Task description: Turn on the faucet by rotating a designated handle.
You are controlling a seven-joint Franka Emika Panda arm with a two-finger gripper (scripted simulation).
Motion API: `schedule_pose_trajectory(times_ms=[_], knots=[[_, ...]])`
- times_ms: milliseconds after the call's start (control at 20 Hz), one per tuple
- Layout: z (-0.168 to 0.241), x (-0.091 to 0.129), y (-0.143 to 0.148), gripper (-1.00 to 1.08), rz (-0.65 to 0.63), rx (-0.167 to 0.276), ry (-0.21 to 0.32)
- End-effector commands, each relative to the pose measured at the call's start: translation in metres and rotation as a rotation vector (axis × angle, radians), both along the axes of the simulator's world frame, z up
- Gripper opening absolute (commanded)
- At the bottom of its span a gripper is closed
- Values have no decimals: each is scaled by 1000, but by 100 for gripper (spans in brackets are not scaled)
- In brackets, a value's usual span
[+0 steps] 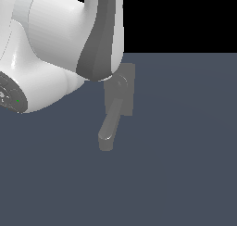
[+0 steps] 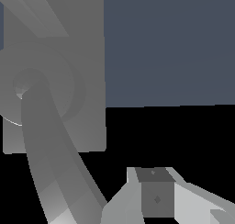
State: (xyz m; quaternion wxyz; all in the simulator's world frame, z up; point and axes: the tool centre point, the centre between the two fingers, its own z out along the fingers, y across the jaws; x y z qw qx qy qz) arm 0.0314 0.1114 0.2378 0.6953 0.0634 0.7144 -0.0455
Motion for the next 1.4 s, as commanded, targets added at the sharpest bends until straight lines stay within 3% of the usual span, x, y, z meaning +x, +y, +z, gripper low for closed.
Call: schedule_pose_trajectory(times_ms=[0, 700, 800, 1350], knots=[[14, 2, -8, -100, -4, -1, -18], [53, -2, -44, -100, -2, 0, -29], [36, -6, -40, -100, -2, -1, -1], [53, -10, -81, -100, -2, 0, -17]])
